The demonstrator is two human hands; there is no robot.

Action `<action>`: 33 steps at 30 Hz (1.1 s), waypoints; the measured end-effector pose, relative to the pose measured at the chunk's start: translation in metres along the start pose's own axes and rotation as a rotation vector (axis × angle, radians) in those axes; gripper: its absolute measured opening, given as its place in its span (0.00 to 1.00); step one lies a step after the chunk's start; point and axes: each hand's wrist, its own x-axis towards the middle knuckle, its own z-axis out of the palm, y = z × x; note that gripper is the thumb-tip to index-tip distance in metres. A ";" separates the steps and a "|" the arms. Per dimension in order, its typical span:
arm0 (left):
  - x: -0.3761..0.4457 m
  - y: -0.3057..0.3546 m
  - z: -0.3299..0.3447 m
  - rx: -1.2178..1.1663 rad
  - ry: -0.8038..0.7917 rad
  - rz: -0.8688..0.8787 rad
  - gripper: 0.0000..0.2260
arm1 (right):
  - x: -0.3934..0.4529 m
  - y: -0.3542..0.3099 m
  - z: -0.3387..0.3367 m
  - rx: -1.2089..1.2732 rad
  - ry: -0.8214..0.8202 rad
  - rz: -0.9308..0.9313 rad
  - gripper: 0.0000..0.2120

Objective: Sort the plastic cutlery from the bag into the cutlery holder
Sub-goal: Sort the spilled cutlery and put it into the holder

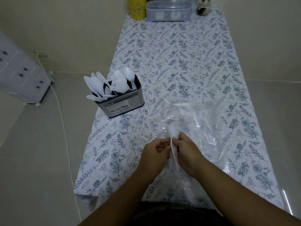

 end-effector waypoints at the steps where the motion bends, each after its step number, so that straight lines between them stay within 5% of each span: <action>1: 0.001 -0.001 -0.001 0.026 0.017 0.032 0.10 | -0.001 0.000 0.004 -0.017 -0.006 -0.011 0.16; 9: -0.002 0.001 -0.010 0.361 0.158 0.240 0.16 | -0.004 0.007 0.029 -0.074 -0.037 -0.046 0.19; 22: 0.008 -0.004 -0.033 0.074 0.185 0.050 0.04 | -0.006 0.011 0.029 -0.086 -0.070 -0.053 0.19; 29: 0.004 0.007 -0.037 0.092 0.202 0.138 0.06 | -0.002 -0.001 0.026 -0.211 -0.009 -0.139 0.18; 33: 0.018 0.034 -0.053 0.145 0.171 0.227 0.05 | 0.005 -0.032 0.033 -0.170 -0.108 -0.165 0.14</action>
